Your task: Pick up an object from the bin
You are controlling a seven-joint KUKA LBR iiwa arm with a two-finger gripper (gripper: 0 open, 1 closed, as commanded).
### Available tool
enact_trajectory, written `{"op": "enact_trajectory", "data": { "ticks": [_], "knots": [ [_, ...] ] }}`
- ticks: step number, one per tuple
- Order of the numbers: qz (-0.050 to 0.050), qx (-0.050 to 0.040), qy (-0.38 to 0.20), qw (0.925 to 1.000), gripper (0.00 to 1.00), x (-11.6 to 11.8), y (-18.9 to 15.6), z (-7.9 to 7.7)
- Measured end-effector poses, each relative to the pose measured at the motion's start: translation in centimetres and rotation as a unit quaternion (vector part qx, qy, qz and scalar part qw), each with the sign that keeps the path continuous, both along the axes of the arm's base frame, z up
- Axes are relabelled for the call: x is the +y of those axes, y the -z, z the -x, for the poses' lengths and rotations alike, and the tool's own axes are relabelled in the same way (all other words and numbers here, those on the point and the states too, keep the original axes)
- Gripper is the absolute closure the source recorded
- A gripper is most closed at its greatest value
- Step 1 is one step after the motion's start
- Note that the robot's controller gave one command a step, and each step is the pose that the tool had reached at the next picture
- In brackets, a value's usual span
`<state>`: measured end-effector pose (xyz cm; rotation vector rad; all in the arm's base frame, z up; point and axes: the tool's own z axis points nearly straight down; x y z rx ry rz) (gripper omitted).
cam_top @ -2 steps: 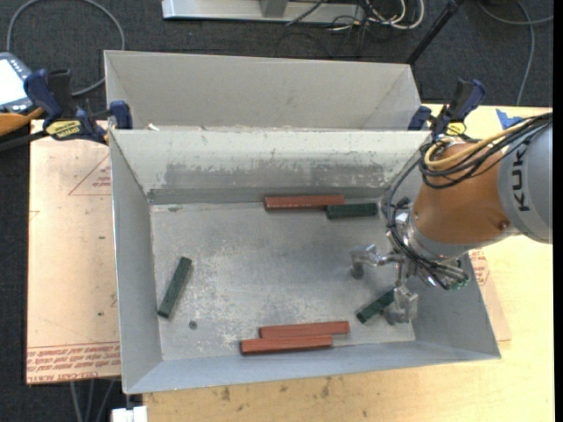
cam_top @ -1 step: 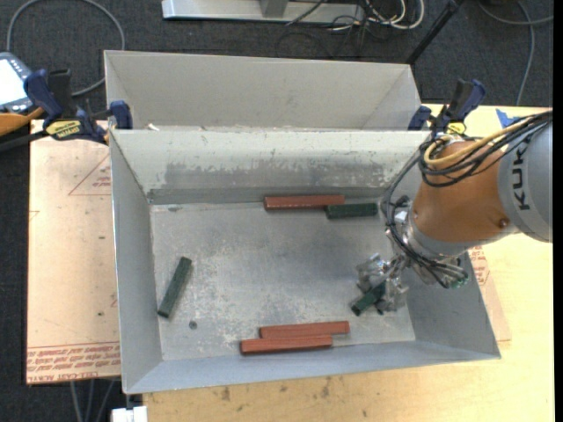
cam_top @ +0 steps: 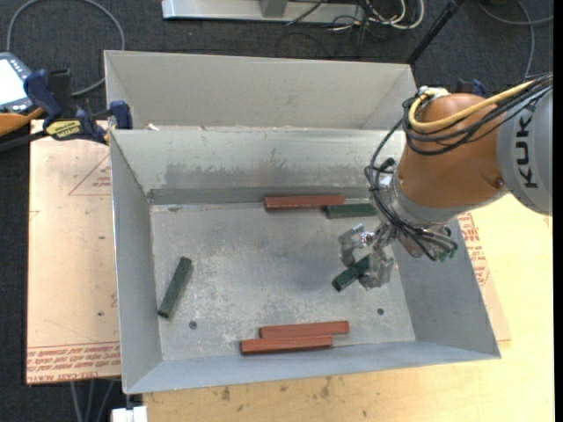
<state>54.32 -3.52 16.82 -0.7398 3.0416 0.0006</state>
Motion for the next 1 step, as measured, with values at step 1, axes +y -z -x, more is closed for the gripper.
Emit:
{"op": "enact_trajectory", "data": {
  "ticks": [1],
  "knots": [
    [0.002, 0.0004, -0.031, 0.9995, 1.00, -1.51, -5.09, -2.37]
  ]
}}
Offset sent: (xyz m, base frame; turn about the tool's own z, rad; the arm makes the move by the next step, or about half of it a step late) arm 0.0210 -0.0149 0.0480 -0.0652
